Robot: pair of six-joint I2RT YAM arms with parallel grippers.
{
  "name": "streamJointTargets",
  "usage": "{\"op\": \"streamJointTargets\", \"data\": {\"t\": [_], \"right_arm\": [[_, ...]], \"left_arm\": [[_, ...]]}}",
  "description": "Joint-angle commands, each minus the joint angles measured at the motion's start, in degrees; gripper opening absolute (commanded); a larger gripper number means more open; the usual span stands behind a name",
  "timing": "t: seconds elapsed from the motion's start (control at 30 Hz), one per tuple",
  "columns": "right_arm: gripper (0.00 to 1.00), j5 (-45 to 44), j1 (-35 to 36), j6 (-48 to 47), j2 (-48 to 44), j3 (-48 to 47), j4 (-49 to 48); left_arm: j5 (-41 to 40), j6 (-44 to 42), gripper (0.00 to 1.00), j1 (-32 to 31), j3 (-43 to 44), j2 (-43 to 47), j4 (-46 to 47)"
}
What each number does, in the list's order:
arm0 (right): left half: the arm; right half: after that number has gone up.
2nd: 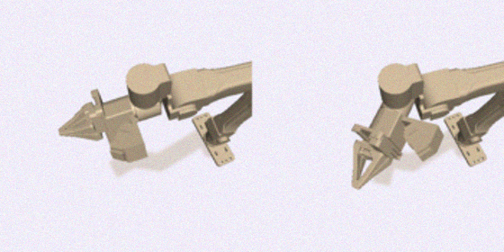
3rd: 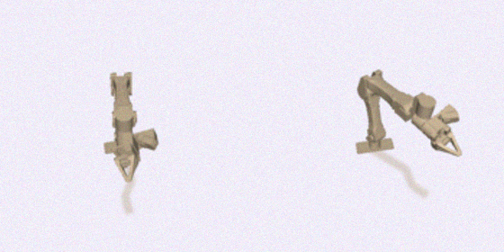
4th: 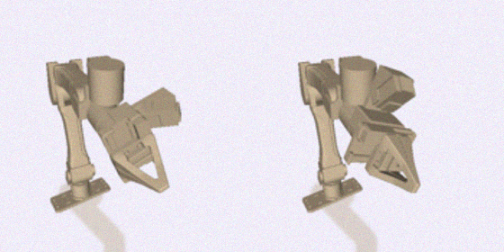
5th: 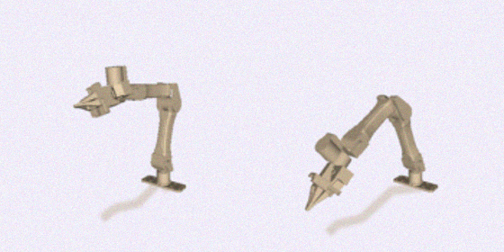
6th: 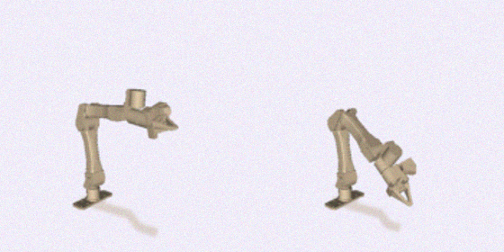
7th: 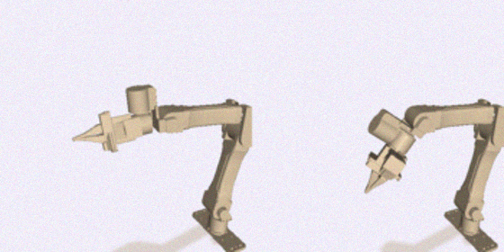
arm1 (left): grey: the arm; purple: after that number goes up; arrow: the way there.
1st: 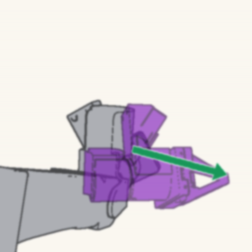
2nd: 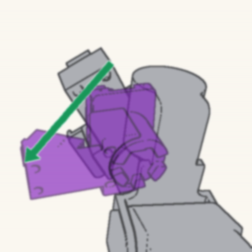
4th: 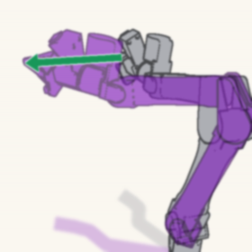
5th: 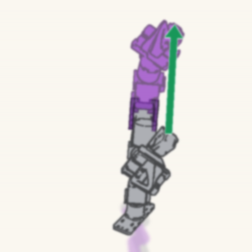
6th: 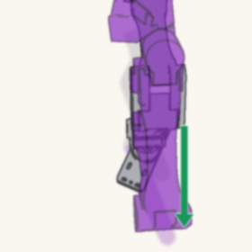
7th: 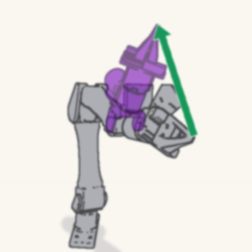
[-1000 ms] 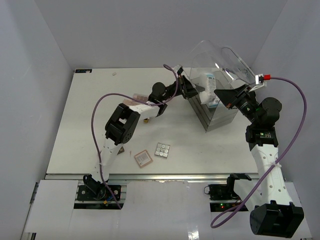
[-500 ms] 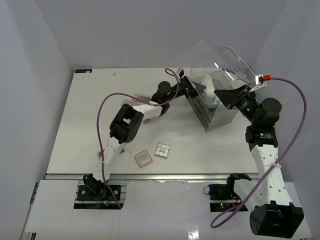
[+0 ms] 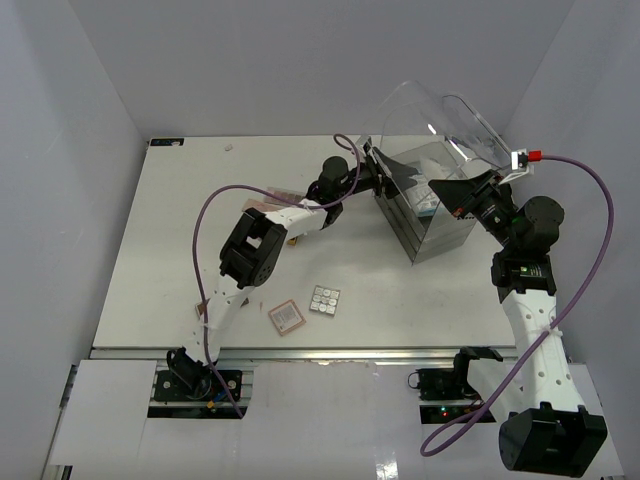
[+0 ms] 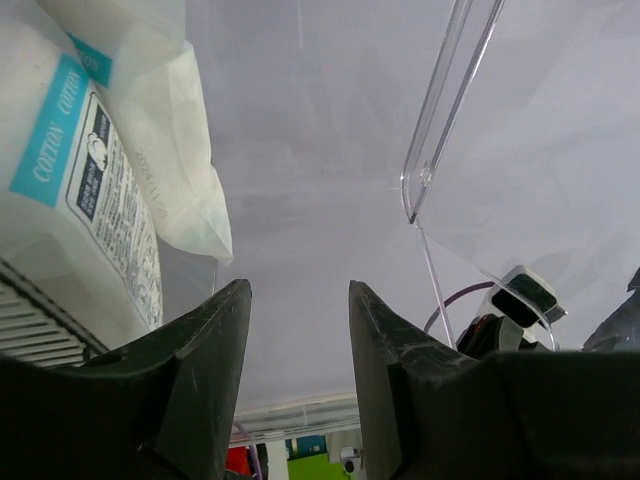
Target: Organize the makeup
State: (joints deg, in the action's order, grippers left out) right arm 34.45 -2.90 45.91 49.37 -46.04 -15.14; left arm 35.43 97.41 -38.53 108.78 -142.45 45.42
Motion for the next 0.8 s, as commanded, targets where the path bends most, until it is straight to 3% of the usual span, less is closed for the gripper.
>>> {"op": "streamJointTargets", "data": {"t": [0.0,0.2,0.53,0.77], "right_arm": [[0.12,0.2,-0.4,0.3,-1.6,-0.5,-4.6],[0.12,0.3,-0.4,0.1,-1.6,-0.7,-4.5],[0.12,0.2,-0.5,-0.4,-1.5,-0.7,-4.0],[0.12,0.1,-0.5,-0.7,-1.3,-0.7,-3.8]], "left_arm": [[0.9,-3.6,0.55,-0.2,-3.4,7.6,0.2],[0.8,-9.1,0.56,0.7,-13.3,15.9,-1.0],[-1.0,-14.7,0.56,3.4,-37.7,29.3,4.2],[-1.6,-20.3,0.56,3.5,-39.1,33.1,0.5]]}}
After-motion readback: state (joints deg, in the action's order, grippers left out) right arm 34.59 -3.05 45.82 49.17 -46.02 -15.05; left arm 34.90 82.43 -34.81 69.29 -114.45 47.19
